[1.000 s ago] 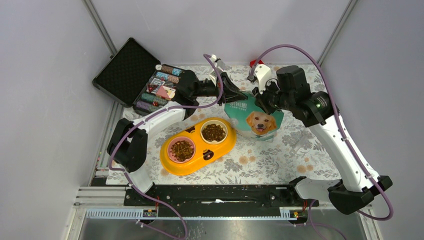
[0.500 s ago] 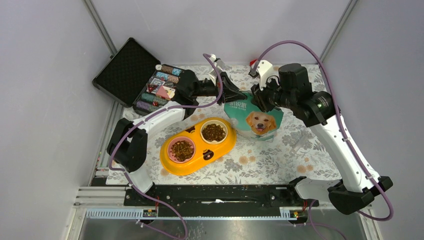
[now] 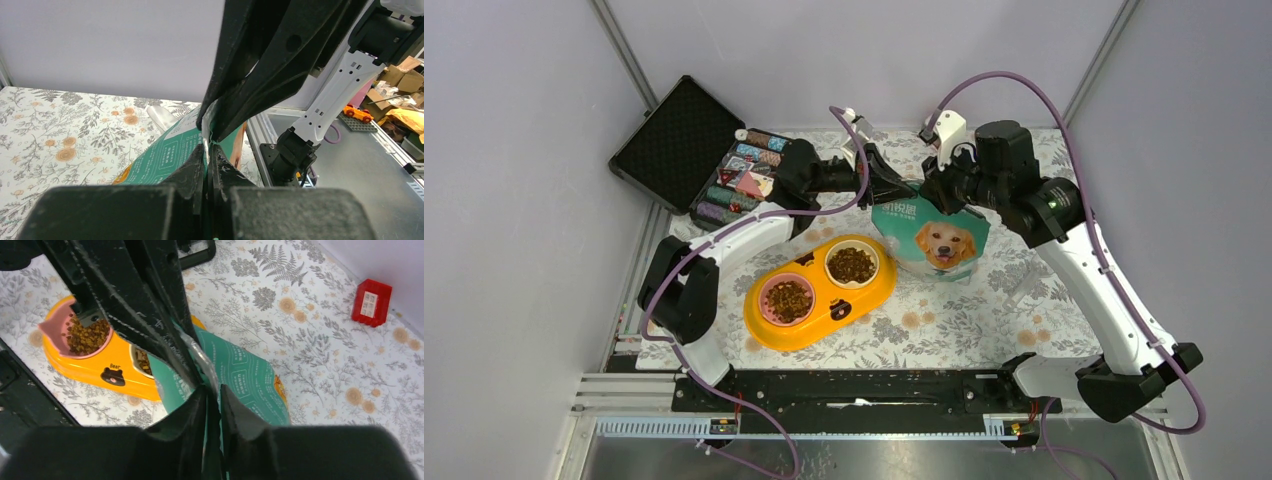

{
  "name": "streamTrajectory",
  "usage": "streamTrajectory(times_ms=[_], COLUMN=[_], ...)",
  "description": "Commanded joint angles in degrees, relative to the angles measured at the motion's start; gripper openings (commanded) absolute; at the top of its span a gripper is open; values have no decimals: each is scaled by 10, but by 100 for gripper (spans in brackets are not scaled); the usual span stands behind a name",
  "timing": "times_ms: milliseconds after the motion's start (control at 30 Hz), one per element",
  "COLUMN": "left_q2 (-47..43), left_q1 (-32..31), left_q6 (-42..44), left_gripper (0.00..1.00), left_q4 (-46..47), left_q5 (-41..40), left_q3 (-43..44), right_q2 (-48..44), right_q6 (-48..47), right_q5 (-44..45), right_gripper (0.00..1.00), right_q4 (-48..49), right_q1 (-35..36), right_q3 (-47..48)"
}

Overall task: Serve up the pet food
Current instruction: Close the pet food bag at the center of the board.

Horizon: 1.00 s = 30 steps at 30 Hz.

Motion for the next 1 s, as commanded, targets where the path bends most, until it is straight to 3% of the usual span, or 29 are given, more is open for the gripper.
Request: streamTrajectory(times_ms=[0, 33, 67, 167, 233, 267, 333, 467, 533, 600, 667, 933, 967], left_q2=[-29, -29, -30, -32, -31, -31, -31, -29, -28, -28, -28, -38, -38], left_q1=[-1, -1, -2, -2, -2, -2, -2, -1, -1, -1, -1, -2, -2], left_q6=[6, 8, 9, 9, 10, 10, 10, 9, 5, 3, 3, 14, 15], left_gripper=[0, 0, 0, 0, 0, 0, 0, 0, 0, 0, 0, 0, 0], left_q4=[19, 17, 15, 15, 14, 13, 13, 16, 18, 20, 20, 5, 3], left_q5=[-2, -3, -3, -3, -3, -3, -3, -2, 0, 2, 2, 3, 3], left_q3=[12, 13, 13, 12, 12, 12, 12, 10, 12, 14, 14, 10, 9], right_q2=[8, 10, 10, -9, -22, -29, -44, -75, -85, -86, -85, -99, -96], right_q6=[8, 7, 9, 1, -7, -12, -23, -49, -69, -72, -76, -76, -79], right_q5=[-1, -3, 8, 38, 55, 63, 64, 67, 64, 79, 96, 151, 161], right_gripper=[35, 12, 0, 3, 50, 65, 73, 73, 68, 39, 3, 0, 14], right_q4=[27, 26, 24, 40, 39, 38, 21, -9, -24, -30, -33, -6, -10], right_q1=[2, 2, 3, 3, 3, 3, 3, 3, 3, 3, 3, 2, 2], right_q3=[-3, -3, -3, -23, -30, -36, -43, -70, -78, -75, -70, -62, -59])
